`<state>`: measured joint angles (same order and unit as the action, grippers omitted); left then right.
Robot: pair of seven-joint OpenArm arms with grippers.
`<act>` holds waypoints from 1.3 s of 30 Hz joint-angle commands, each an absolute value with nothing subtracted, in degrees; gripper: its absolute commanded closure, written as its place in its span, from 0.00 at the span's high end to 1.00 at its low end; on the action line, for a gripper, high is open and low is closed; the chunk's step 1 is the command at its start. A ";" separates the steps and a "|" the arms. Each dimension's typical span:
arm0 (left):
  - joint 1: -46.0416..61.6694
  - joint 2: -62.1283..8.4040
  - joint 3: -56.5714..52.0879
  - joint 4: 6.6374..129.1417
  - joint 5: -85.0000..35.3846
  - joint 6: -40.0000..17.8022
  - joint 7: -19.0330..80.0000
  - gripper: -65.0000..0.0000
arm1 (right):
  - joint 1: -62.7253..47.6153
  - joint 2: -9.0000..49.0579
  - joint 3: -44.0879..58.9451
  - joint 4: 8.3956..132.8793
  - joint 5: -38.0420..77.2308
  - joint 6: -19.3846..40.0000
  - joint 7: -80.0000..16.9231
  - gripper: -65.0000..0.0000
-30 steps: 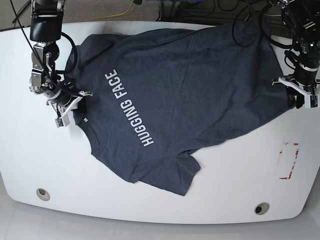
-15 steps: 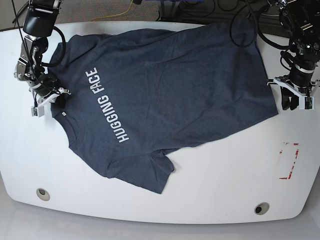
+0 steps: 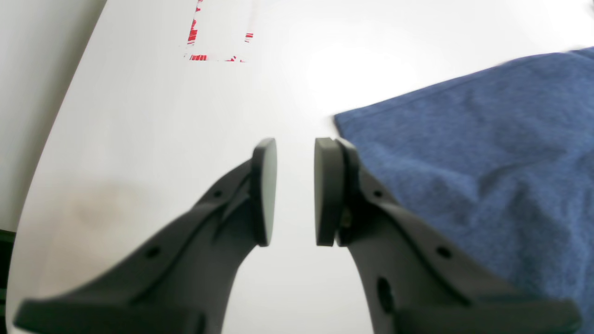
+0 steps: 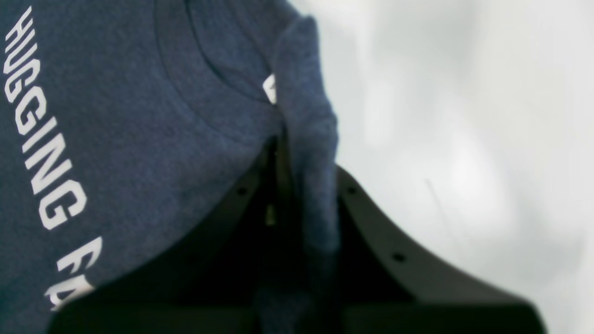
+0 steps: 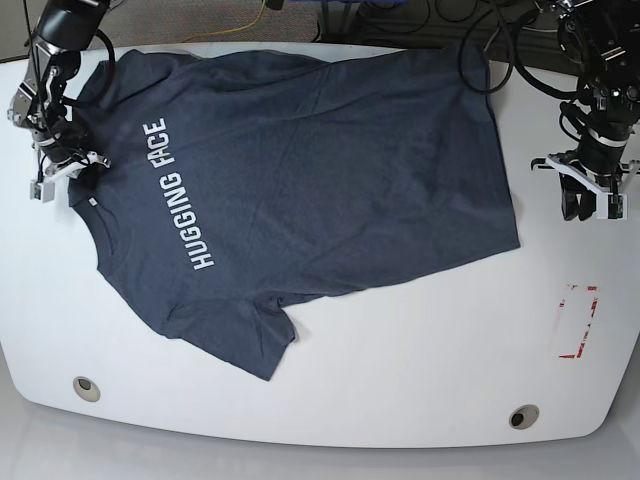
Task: Layout the t-shirt on the table in an organized manner, then fold the t-shirt properly
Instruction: 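Drag the pinched shirt with the right gripper to straighten it, then move the left gripper down along the shirt's side edge and grasp it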
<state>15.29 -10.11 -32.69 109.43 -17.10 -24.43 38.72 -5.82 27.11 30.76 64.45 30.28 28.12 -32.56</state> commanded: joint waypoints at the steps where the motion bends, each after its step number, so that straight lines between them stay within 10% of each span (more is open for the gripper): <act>1: 15.96 -10.95 -31.69 110.29 -17.63 -24.40 37.32 0.20 | -6.73 26.86 30.73 64.57 28.18 27.03 -35.47 0.00; 23: 18.59 -10.59 -23.60 109.93 -17.80 -24.48 41.71 0.22 | -6.46 26.68 30.46 64.57 28.18 27.12 -35.47 0.00; 33: 17.19 -10.51 -23.87 109.85 -17.71 -24.22 41.71 0.78 | -6.46 26.68 30.37 64.57 28.18 27.12 -35.47 0.00; 39: 14.02 -10.51 -23.87 108.35 -17.71 -24.13 41.71 0.80 | -6.46 26.68 30.37 64.57 28.18 27.12 -35.47 0.00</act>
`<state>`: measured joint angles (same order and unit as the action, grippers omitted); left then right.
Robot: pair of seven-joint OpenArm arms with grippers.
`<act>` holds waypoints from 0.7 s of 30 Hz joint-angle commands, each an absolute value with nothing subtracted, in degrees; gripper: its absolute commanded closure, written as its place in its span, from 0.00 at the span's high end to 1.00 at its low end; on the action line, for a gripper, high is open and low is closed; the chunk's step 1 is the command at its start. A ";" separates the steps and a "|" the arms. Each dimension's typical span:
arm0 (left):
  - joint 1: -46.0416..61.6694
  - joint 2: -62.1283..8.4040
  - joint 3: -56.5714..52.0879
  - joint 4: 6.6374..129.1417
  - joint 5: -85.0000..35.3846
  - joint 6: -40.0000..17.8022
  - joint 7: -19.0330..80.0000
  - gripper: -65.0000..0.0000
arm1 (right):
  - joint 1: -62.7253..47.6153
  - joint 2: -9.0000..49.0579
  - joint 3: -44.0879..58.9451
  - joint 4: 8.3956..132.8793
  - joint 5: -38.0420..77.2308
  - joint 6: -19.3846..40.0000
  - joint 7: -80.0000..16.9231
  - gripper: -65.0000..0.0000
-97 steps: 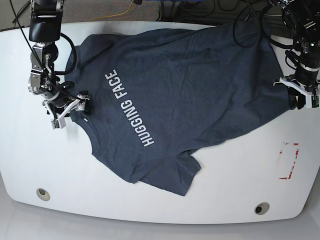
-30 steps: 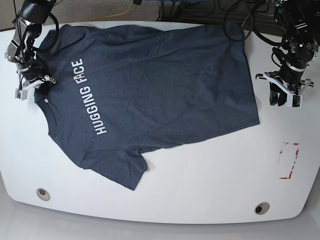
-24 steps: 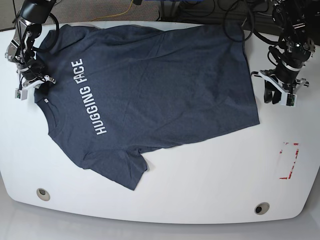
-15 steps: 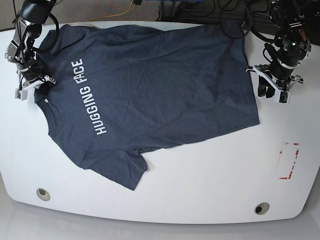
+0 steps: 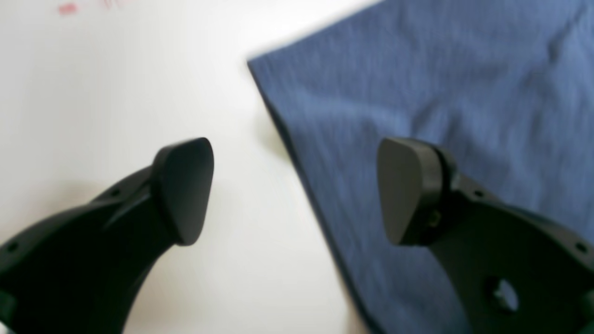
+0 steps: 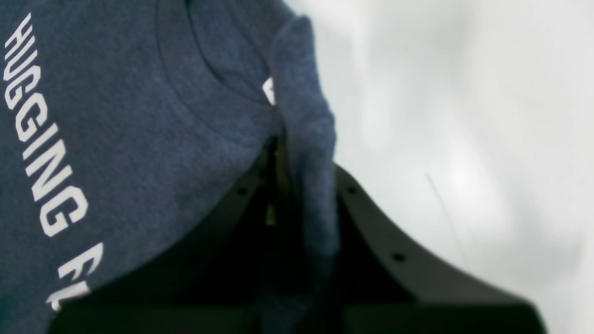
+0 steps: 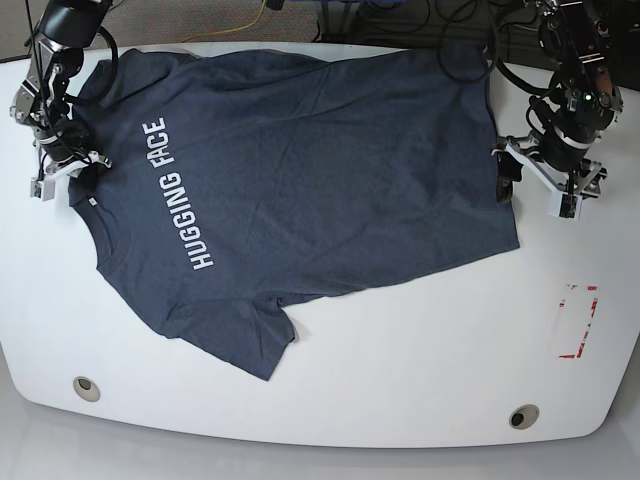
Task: Layout the t-shirt on the table in an organized manner, then fold the t-shirt properly
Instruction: 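Move the left gripper down along the shirt's side edge and grasp it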
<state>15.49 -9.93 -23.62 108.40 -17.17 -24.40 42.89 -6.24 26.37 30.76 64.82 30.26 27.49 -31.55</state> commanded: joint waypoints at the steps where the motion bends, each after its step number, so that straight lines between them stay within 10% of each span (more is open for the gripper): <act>1: 13.41 -10.51 -23.87 107.91 -17.71 -24.13 41.71 0.80 | -6.46 26.68 30.37 64.57 28.18 27.12 -35.47 0.00; 21: -4.53 -11.12 -23.87 85.41 -13.76 -24.13 41.45 0.80 | -6.46 26.68 30.37 64.57 28.18 27.21 -35.47 0.00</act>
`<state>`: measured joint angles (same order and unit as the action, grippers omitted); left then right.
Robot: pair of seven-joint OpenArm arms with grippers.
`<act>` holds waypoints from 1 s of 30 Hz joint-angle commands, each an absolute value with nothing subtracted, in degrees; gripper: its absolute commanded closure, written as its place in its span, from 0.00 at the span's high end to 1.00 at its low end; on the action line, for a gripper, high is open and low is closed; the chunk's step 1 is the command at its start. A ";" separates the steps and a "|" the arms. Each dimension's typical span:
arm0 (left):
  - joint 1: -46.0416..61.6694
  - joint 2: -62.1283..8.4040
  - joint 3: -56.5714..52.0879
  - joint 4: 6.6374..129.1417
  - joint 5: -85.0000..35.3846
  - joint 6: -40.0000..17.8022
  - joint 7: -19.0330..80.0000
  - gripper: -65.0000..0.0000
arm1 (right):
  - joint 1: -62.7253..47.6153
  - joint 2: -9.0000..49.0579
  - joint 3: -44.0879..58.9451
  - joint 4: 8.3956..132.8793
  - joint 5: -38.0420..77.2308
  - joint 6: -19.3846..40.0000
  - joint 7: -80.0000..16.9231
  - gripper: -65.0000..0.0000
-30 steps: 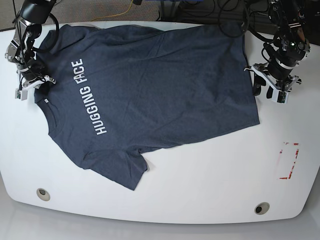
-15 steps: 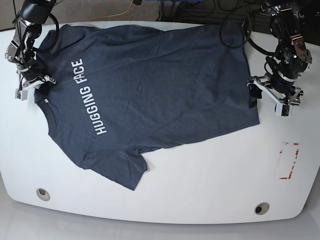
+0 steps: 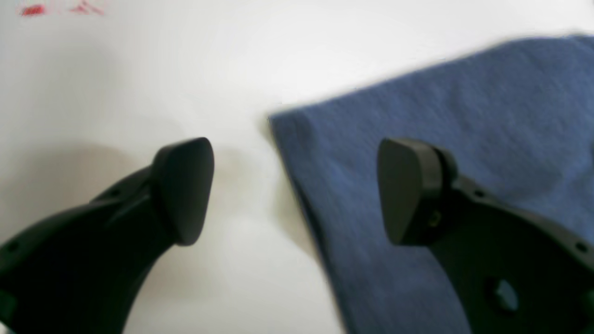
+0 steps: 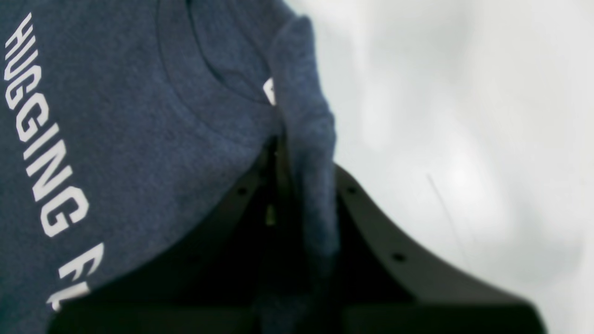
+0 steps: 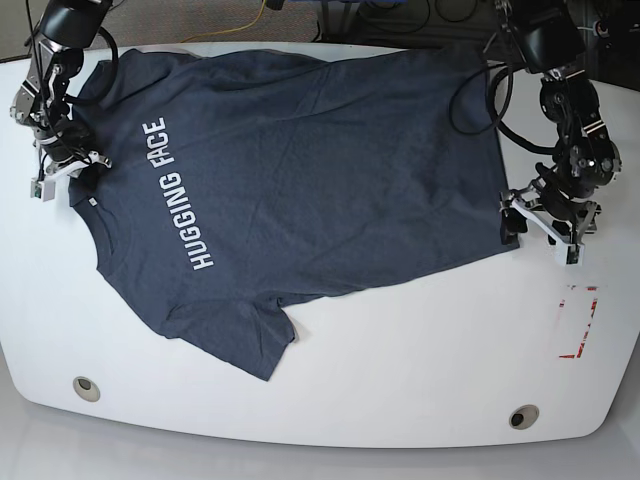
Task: Layout the t-shirt on the table in an organized manner, then fold the t-shirt properly
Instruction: 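Move the left gripper down along the shirt's side edge and grasp it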
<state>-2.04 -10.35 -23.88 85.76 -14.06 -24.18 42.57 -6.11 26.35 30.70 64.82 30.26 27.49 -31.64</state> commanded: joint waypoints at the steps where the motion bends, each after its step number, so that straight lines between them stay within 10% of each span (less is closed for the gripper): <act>1: -5.05 -11.12 -23.87 84.97 -13.32 -24.13 41.45 0.80 | -6.46 26.68 30.37 64.57 28.18 27.21 -35.47 0.00; 30: -9.36 -9.71 -20.62 68.97 -10.86 -24.31 39.96 0.80 | -4.97 26.68 30.37 64.57 28.18 27.47 -35.47 0.00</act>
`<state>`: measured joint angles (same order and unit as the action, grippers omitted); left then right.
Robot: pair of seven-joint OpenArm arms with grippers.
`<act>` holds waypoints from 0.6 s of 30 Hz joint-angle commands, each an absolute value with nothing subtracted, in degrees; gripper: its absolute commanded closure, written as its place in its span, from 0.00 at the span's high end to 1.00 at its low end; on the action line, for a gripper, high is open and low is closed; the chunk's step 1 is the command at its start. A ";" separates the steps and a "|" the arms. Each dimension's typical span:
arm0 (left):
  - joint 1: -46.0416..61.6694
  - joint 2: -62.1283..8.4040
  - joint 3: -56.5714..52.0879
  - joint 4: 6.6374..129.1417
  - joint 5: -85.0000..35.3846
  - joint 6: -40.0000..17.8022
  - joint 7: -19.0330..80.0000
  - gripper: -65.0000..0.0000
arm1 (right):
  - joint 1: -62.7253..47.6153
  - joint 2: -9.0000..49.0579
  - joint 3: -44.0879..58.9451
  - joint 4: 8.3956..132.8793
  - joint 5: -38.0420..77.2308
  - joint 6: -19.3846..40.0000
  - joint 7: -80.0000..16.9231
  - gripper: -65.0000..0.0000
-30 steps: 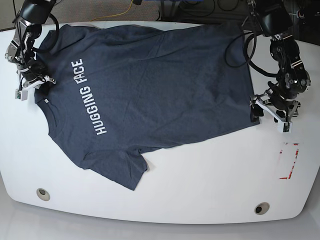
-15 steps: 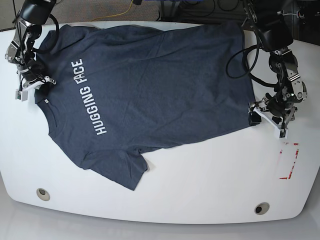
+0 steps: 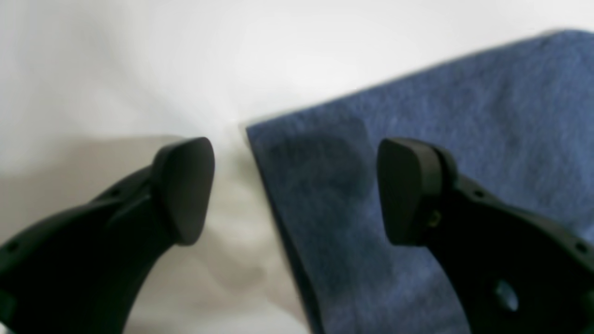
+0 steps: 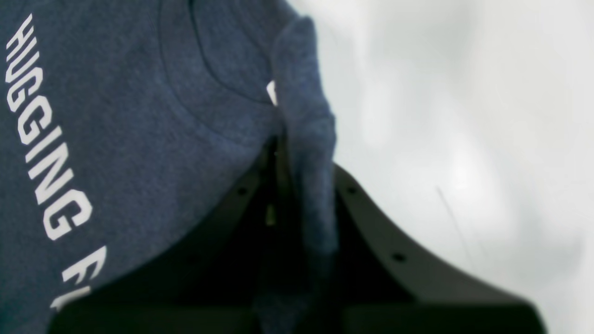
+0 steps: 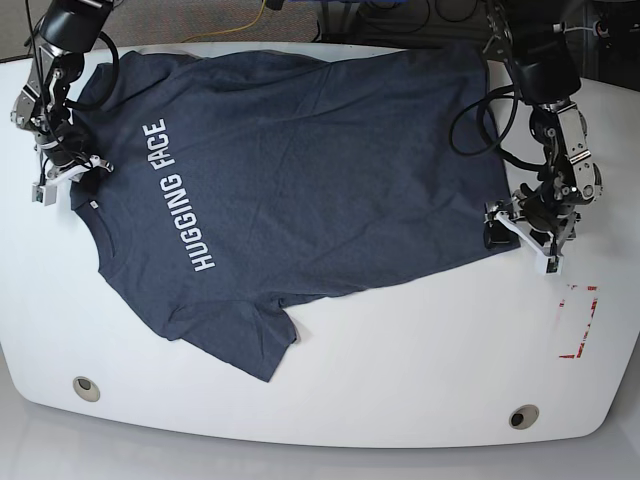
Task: Layout the t-shirt on the table in an organized manner, then fold the t-shirt properly
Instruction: 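Move the left gripper down along the shirt's side edge and grasp it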
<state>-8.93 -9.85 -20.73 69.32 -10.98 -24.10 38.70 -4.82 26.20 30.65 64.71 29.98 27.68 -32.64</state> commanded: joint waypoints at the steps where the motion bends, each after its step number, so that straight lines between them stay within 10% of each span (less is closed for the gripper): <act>1: -9.36 -9.71 -20.35 68.88 -10.86 -24.31 39.60 0.80 | -4.97 26.68 30.37 64.57 28.18 27.47 -35.47 0.00; 18: -9.19 -9.45 -13.76 66.95 -10.86 -24.31 37.85 0.79 | -5.49 26.68 30.37 67.56 28.18 27.30 -35.74 0.09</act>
